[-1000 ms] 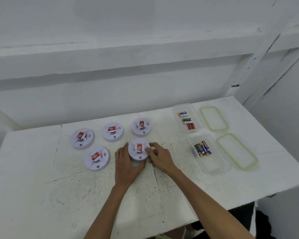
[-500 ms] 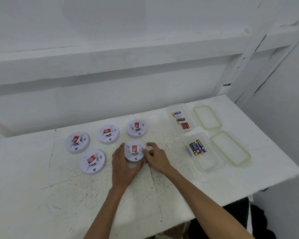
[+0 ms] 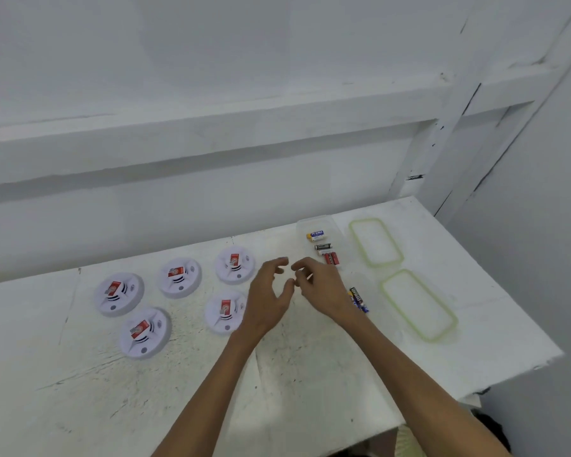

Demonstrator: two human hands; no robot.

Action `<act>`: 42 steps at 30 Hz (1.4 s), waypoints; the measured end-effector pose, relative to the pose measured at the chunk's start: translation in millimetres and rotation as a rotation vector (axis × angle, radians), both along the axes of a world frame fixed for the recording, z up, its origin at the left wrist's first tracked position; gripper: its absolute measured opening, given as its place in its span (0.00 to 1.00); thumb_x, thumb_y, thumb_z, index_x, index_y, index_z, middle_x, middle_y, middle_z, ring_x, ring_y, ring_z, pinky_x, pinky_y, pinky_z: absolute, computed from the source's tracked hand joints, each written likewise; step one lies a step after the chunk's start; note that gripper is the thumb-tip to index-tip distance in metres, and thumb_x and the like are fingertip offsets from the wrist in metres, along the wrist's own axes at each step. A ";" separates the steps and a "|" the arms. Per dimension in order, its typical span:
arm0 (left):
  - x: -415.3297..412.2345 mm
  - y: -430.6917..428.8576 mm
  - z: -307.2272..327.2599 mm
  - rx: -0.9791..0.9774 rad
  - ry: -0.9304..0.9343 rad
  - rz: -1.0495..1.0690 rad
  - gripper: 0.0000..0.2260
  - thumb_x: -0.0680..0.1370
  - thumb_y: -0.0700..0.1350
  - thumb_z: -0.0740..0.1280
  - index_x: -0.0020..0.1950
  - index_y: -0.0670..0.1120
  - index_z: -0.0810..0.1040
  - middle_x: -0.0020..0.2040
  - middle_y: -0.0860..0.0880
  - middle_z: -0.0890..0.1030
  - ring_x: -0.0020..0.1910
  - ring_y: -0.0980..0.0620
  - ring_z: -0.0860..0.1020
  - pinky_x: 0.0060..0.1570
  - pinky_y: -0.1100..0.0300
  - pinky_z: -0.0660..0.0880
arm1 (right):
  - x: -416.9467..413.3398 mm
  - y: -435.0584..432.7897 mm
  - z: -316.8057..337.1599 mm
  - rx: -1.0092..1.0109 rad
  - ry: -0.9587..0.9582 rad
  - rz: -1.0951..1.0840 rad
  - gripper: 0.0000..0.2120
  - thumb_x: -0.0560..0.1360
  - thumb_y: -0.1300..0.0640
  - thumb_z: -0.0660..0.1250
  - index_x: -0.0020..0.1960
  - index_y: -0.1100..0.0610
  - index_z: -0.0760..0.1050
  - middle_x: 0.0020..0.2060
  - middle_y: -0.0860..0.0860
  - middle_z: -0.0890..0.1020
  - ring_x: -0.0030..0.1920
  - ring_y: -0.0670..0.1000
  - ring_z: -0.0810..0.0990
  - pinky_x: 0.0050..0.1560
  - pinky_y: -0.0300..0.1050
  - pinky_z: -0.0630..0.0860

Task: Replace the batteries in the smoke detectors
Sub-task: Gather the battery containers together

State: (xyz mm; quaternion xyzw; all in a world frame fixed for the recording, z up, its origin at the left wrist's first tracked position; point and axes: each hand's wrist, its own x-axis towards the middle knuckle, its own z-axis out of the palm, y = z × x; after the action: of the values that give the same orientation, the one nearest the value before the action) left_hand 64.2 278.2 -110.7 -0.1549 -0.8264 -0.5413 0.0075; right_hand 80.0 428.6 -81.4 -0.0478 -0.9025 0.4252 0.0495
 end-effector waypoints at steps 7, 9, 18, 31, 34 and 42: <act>-22.7 69.3 5.1 -0.141 -0.118 -0.077 0.22 0.79 0.42 0.71 0.72 0.47 0.71 0.67 0.51 0.70 0.58 0.54 0.75 0.56 0.66 0.72 | -21.5 125.7 3.8 0.054 0.103 -0.329 0.08 0.78 0.60 0.65 0.55 0.53 0.80 0.47 0.50 0.84 0.47 0.51 0.81 0.50 0.43 0.76; -27.9 80.2 3.5 -0.173 -0.157 -0.071 0.25 0.78 0.40 0.71 0.74 0.46 0.70 0.69 0.50 0.67 0.60 0.53 0.74 0.58 0.65 0.71 | -32.3 163.7 -8.1 0.191 -0.102 -0.393 0.16 0.78 0.54 0.66 0.64 0.55 0.74 0.59 0.56 0.78 0.61 0.59 0.74 0.59 0.52 0.71; -40.8 94.3 -16.3 -0.167 -0.165 0.051 0.25 0.75 0.38 0.75 0.70 0.43 0.73 0.70 0.47 0.67 0.54 0.58 0.76 0.53 0.76 0.73 | -52.4 222.2 -24.3 0.384 -0.579 -0.419 0.48 0.64 0.38 0.78 0.71 0.62 0.60 0.67 0.61 0.68 0.69 0.63 0.64 0.63 0.58 0.67; -54.2 97.3 -6.0 -0.002 -0.318 0.077 0.35 0.70 0.36 0.79 0.73 0.45 0.67 0.65 0.52 0.69 0.53 0.57 0.77 0.43 0.70 0.78 | -64.1 145.2 18.7 0.193 0.010 -0.248 0.14 0.76 0.65 0.63 0.58 0.54 0.65 0.39 0.54 0.80 0.34 0.54 0.77 0.30 0.45 0.72; -55.5 97.8 -3.7 0.062 -0.383 0.085 0.34 0.71 0.36 0.78 0.73 0.48 0.66 0.65 0.53 0.71 0.53 0.56 0.78 0.41 0.68 0.77 | -59.8 110.5 21.1 0.334 0.062 -0.132 0.18 0.75 0.65 0.66 0.60 0.53 0.66 0.40 0.50 0.79 0.37 0.51 0.76 0.36 0.45 0.71; -64.3 93.6 14.0 0.687 -0.805 0.228 0.13 0.83 0.42 0.57 0.57 0.41 0.81 0.47 0.44 0.84 0.45 0.46 0.81 0.42 0.55 0.79 | -53.5 73.7 -9.8 0.578 0.023 0.086 0.24 0.74 0.46 0.67 0.67 0.54 0.70 0.66 0.52 0.75 0.65 0.59 0.73 0.56 0.55 0.73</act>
State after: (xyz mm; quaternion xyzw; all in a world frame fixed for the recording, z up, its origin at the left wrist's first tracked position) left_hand -0.1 371.8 -96.7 0.1665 -0.5509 -0.7927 -0.2008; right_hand 26.5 502.3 -91.2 0.0117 -0.9868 0.1525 0.0534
